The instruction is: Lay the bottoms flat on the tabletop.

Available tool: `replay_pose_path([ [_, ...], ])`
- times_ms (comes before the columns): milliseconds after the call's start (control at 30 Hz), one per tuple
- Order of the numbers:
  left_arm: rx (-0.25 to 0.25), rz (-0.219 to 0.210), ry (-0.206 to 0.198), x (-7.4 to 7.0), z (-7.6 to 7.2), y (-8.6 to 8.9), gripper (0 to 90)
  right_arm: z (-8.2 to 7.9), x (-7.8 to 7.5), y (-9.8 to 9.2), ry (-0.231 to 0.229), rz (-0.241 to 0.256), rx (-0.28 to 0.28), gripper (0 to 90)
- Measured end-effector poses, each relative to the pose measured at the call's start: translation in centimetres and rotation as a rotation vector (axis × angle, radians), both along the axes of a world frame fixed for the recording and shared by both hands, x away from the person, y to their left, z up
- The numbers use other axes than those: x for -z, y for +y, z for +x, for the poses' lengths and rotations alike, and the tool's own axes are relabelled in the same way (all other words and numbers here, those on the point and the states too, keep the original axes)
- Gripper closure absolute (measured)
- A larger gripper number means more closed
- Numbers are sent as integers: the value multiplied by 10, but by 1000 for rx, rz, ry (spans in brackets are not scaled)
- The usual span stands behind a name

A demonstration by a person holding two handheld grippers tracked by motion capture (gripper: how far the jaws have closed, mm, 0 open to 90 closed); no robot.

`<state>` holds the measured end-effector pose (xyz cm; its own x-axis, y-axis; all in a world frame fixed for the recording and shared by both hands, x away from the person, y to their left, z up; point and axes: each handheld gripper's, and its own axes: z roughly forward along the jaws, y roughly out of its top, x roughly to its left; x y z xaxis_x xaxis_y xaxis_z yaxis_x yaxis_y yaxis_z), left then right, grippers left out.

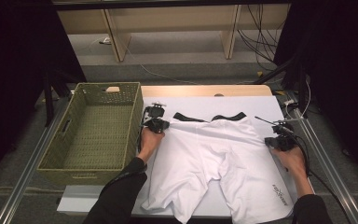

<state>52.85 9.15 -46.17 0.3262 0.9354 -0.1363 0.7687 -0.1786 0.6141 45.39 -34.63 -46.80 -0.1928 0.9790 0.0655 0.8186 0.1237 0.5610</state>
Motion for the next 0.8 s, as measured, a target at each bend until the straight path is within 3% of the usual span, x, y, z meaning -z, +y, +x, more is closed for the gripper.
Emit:
replay_pose_path([
  [133, -21, -12, 3, 1, 2, 4, 869, 4, 1, -3, -11, -25, 12, 900],
  [233, -21, -15, 0, 1, 0, 4, 777, 3, 0, -8, -8, 17, 18, 900],
  [333, -18, -29, -4, -1, -3, 2, 664, -2, -4, -10, 2, 72, -8, 769],
  [400, -17, -60, 7, -5, -6, 1, 571, -6, -4, -8, 23, 106, -45, 686],
  [500, 5, -70, -7, -13, -13, -4, 463, -11, -4, -2, 58, 87, -83, 602],
  [633, 45, -78, -8, -21, -25, -8, 387, -17, -4, 6, 81, 48, -98, 642],
  [800, 94, -88, -19, -23, -42, -13, 345, -18, -4, 8, 79, -18, -85, 879],
])
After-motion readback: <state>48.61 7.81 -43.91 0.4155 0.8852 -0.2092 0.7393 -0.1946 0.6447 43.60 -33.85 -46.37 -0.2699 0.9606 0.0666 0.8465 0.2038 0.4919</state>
